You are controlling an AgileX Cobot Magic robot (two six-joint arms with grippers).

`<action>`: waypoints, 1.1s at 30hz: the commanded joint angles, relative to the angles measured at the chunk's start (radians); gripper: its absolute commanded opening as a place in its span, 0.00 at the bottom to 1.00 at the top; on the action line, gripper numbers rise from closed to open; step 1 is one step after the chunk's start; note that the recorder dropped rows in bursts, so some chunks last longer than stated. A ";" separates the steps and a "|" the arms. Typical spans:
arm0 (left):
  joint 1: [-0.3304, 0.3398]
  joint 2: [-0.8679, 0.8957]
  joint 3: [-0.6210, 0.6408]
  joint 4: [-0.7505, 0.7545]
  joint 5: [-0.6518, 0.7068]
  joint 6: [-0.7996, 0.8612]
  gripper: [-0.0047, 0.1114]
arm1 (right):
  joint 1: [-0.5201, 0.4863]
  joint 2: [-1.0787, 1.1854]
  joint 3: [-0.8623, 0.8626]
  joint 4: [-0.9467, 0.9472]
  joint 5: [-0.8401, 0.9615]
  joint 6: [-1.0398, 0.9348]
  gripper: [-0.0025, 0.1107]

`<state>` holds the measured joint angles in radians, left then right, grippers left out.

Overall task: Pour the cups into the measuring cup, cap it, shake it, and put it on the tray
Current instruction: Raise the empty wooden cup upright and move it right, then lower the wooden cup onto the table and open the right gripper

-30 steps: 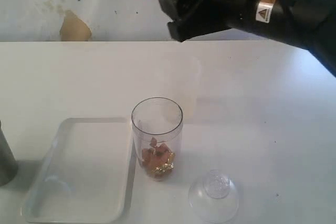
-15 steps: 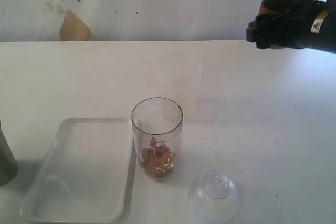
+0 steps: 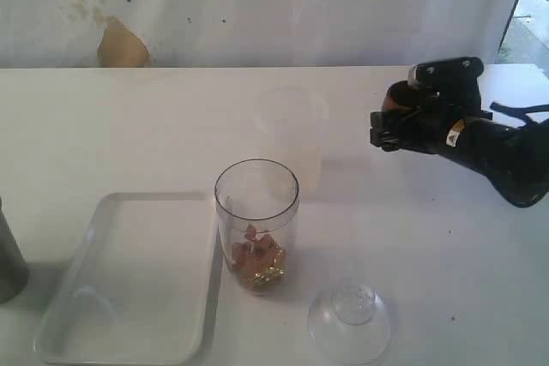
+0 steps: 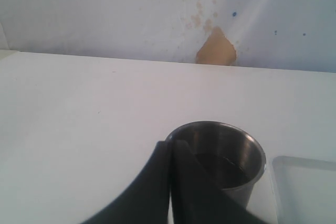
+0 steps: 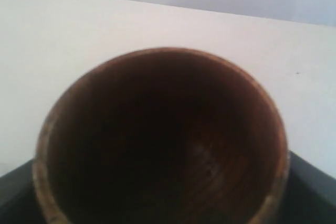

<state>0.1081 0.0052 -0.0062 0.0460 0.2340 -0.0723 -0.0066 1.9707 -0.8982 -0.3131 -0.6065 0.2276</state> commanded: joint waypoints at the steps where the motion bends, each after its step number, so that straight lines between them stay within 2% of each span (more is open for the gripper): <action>1: 0.000 -0.005 0.006 -0.005 0.000 0.003 0.04 | -0.005 0.082 -0.035 -0.028 -0.062 0.016 0.02; 4: 0.000 -0.005 0.006 -0.005 0.000 0.003 0.04 | -0.005 0.104 -0.055 -0.084 -0.031 0.016 0.06; 6: 0.000 -0.005 0.006 -0.005 0.000 0.003 0.04 | -0.005 0.104 -0.056 -0.090 -0.020 0.025 0.17; 10: 0.000 -0.005 0.006 -0.005 0.000 0.003 0.04 | -0.005 0.104 -0.056 -0.090 -0.016 0.050 0.49; 11: 0.000 -0.005 0.006 -0.005 0.000 0.003 0.04 | -0.005 0.104 -0.056 -0.090 -0.010 0.050 0.60; 15: 0.000 -0.005 0.006 -0.005 0.000 0.003 0.04 | -0.005 0.104 -0.059 -0.088 0.010 0.050 0.84; 23: 0.000 -0.005 0.006 -0.005 0.000 0.003 0.04 | -0.003 0.034 -0.059 -0.092 0.049 0.045 0.85; 28: 0.000 -0.005 0.006 -0.005 0.000 0.003 0.04 | 0.008 -0.187 -0.059 -0.096 0.279 0.066 0.85; 31: 0.000 -0.005 0.006 -0.005 0.000 0.003 0.04 | 0.047 -0.300 -0.059 -0.096 0.364 0.068 0.84; 33: 0.000 -0.005 0.006 -0.005 0.000 0.003 0.04 | 0.089 -0.398 -0.059 -0.096 0.454 0.064 0.81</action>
<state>0.1081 0.0052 -0.0062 0.0460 0.2340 -0.0723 0.0492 1.6580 -0.9546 -0.4026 -0.2301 0.2875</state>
